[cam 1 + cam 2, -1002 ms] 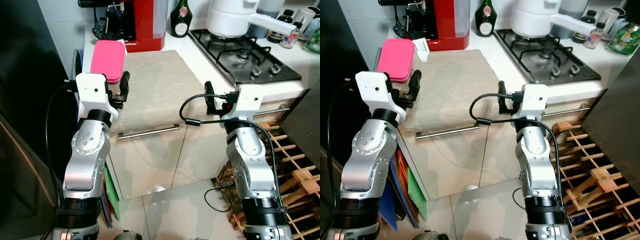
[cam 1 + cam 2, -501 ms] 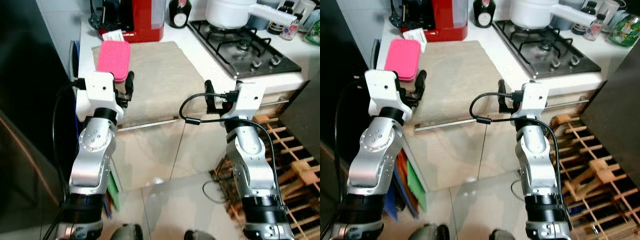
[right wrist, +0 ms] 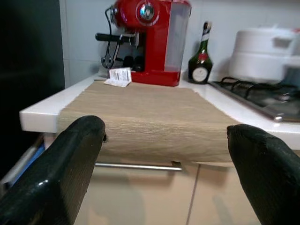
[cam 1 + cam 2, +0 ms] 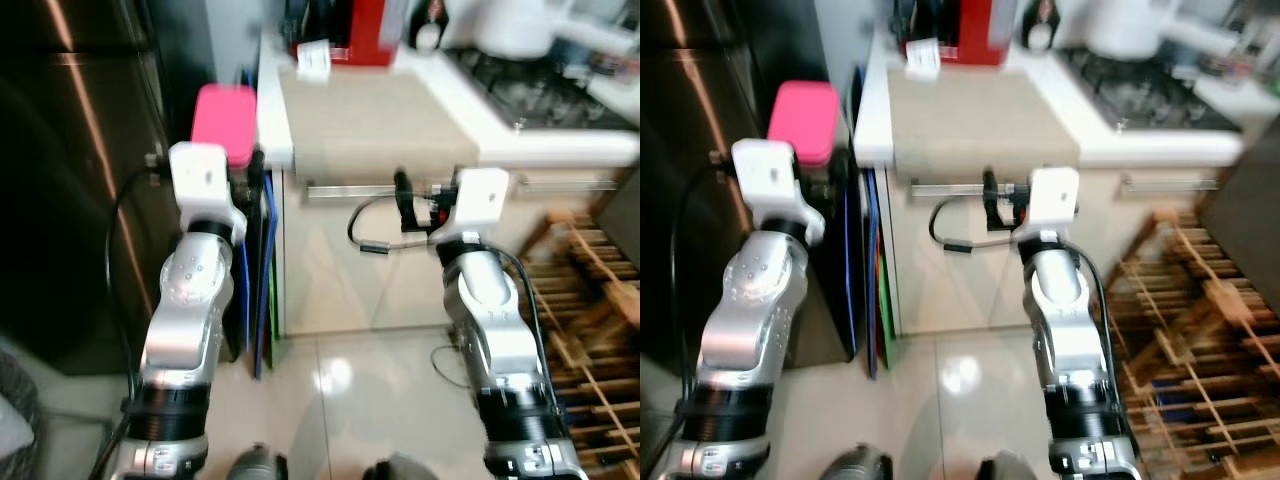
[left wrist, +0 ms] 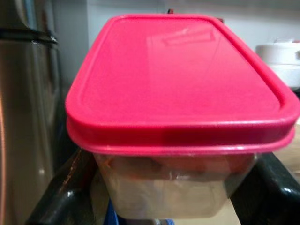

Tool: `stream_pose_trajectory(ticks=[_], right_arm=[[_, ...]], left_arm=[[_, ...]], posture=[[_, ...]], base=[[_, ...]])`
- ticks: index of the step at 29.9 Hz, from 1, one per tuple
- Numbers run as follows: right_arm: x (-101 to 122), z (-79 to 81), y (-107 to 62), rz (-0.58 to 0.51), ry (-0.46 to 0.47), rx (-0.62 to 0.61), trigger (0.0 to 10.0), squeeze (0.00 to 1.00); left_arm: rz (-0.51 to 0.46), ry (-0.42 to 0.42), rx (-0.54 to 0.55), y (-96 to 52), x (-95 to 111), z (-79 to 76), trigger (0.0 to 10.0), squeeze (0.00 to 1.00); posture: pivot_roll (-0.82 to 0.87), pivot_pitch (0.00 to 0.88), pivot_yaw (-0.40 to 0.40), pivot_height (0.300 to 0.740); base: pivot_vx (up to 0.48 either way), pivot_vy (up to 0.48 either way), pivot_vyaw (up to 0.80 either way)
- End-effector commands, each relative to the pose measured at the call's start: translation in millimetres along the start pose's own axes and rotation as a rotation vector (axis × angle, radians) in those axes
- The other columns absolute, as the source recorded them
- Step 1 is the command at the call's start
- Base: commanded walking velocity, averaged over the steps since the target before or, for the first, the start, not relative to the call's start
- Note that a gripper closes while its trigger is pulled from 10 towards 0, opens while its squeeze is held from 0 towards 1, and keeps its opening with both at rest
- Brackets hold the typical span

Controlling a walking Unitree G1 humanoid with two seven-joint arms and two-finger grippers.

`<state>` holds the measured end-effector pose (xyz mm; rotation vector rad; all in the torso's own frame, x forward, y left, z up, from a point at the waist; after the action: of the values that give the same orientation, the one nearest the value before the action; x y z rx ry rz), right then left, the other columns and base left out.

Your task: Restocking fridge

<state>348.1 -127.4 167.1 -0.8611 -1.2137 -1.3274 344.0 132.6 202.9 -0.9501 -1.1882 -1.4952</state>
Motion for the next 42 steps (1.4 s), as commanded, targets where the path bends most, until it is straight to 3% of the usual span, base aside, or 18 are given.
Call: stream_pose_trajectory(ticks=[1,10,19,28,42], right_arm=[[3.7,-3.9,1.1,-0.006,-0.014,-0.009,10.0,0.00],[-3.0,-10.2,-1.1,0.027,-0.028,-0.026,10.0,0.00],[-6.3,-20.6,-8.1,0.030,-0.047,-0.060,10.0,0.00],[-8.9,-24.7,-16.0,0.035,-0.049,-0.082,10.0,0.00],[-3.5,-24.6,-12.6,0.000,-0.050,-0.094,10.0,0.00]], left_arm=[[-0.004,0.000,-0.015,1.3,2.4,-4.7,10.0,0.00],[0.004,-0.029,-0.071,-2.6,-2.7,-9.3,10.0,0.00],[0.007,-0.102,-0.247,-5.9,-10.6,-27.0,10.0,0.00],[0.027,-0.128,-0.302,-5.5,-16.3,-36.3,10.0,0.00],[-0.006,-0.121,-0.347,1.0,-10.2,-44.1,10.0,0.00]], posture=[[-0.09,0.000,-0.006,0.740],[-0.09,0.000,-0.004,0.740],[-0.11,0.000,-0.002,0.740],[-0.14,0.000,0.020,0.740],[-0.14,0.000,0.030,0.740]], base=[[-0.356,0.000,0.00],[-0.035,0.000,-0.44],[0.000,-0.476,-0.60],[0.000,-0.480,-0.59],[0.000,-0.480,-0.51]])
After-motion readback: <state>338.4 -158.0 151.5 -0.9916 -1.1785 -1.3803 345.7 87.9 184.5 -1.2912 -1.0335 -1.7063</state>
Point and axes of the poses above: a point about 5 cm out from each wrist's last joint towards the gripper, its own y axis pointing out of the wrist towards the gripper, its own x axis along the axis of the wrist's last joint, z = x × y, the point moved 3 cm from there along y, pointing out of the wrist towards the gripper, and after that the axes turned 11 degrees about y, right-handed, at the moved point
